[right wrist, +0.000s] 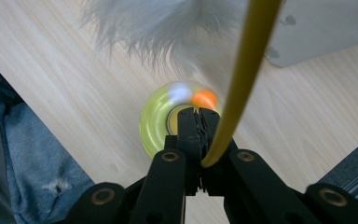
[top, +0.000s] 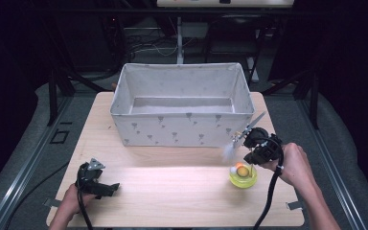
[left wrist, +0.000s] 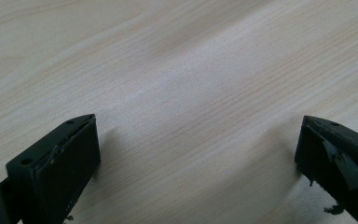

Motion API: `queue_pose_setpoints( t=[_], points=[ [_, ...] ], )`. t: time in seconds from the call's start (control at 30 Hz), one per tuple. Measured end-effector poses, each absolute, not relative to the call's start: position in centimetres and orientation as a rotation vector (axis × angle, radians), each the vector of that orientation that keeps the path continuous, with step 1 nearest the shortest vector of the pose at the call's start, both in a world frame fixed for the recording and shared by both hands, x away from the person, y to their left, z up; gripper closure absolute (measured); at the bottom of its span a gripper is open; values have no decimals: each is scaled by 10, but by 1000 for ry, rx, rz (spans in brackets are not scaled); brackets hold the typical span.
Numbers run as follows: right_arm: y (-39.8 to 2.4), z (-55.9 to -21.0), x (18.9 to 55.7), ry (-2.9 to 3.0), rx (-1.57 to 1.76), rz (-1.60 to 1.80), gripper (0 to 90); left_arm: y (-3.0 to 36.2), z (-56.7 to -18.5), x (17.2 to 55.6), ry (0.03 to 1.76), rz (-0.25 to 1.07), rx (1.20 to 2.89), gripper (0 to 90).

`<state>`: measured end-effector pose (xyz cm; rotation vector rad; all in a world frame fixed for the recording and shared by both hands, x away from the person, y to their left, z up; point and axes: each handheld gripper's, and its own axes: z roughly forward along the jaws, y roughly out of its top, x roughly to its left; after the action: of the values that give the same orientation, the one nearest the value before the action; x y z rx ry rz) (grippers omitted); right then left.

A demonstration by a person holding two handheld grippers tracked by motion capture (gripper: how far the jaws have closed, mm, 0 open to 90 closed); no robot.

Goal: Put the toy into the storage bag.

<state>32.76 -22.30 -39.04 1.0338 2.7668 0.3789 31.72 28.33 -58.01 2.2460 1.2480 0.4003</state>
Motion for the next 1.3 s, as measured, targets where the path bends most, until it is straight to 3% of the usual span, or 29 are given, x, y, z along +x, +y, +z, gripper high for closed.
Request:
queue_pose_setpoints(
  t=[1.3],
  points=[
    [-202,-355,375,2823,992,375,880,284,-580,317,1242,402,2249,0]
  ],
)
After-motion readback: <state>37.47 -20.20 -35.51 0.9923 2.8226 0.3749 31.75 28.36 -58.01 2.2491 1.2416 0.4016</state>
